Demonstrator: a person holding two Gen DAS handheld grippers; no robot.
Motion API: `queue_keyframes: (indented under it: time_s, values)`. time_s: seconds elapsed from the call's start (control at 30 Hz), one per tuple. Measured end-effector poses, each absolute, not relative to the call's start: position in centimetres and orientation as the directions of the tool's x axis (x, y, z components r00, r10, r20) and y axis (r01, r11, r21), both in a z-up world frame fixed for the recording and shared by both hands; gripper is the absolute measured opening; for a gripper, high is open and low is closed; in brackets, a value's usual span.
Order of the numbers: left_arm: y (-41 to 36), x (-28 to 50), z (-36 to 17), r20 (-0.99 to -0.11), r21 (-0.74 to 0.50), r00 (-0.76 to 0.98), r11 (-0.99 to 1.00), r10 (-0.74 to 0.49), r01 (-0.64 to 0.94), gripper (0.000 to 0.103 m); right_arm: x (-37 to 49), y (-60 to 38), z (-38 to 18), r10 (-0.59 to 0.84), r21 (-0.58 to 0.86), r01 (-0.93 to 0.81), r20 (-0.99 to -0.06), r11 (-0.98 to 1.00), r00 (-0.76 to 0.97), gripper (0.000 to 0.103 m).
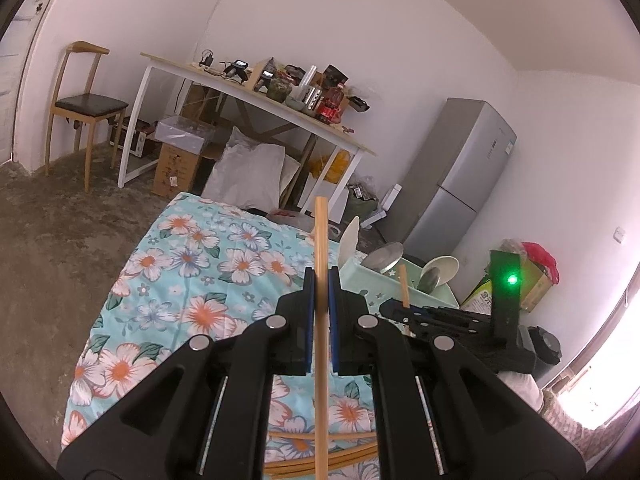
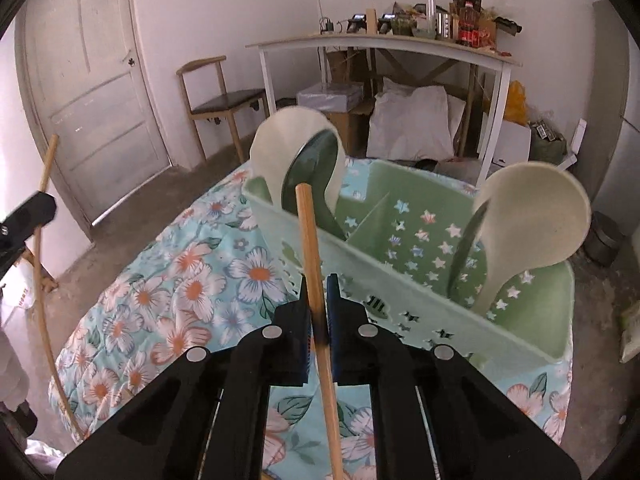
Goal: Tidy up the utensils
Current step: 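Insert the chopstick into the holder and open the left gripper while the right holds its chopstick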
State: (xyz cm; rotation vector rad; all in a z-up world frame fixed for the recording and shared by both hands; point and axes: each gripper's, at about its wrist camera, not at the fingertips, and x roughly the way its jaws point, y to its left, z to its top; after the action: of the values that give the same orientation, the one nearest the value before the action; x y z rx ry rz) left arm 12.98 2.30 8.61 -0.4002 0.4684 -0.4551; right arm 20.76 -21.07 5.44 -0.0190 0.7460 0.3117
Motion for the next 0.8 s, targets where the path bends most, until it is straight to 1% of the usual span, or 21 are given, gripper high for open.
queue_keyframes:
  time_s: [0.17, 0.27, 0.4, 0.57, 0.73, 0.8]
  values:
    - [1.1, 13.7, 9.3, -0.330, -0.451, 0.792, 0.823, -0.514, 0.347, 0.005, 18.6, -22.9, 8.3, 0.299, 0.125, -0.281, -0.592, 0.951, 0.749, 0.006]
    - [-0.2, 14.7, 10.8, -0.296, -0.432, 0.790, 0.813, -0.537, 0.391, 0.005, 17.0, -24.3, 9.7, 0.298, 0.140, -0.266, -0.547, 0.954, 0.782, 0.006]
    - [-3.0, 16.5, 14.1, -0.204, -0.393, 0.795, 0.792, -0.571, 0.468, 0.005, 14.8, -27.0, 11.4, 0.309, 0.197, -0.242, -0.485, 0.950, 0.818, 0.006]
    - [-6.0, 18.8, 17.8, -0.083, -0.383, 0.798, 0.758, -0.597, 0.527, 0.005, 12.8, -28.7, 11.8, 0.311, 0.243, -0.220, -0.452, 0.945, 0.836, 0.006]
    - [-9.1, 21.0, 21.0, 0.033, -0.367, 0.808, 0.745, -0.589, 0.558, 0.005, 12.1, -30.3, 11.5, 0.335, 0.290, -0.224, -0.423, 0.930, 0.842, 0.006]
    - [-10.3, 21.9, 21.4, 0.063, -0.365, 0.815, 0.747, -0.576, 0.556, 0.005, 12.2, -30.8, 11.4, 0.347, 0.307, -0.229, -0.415, 0.923, 0.841, 0.006]
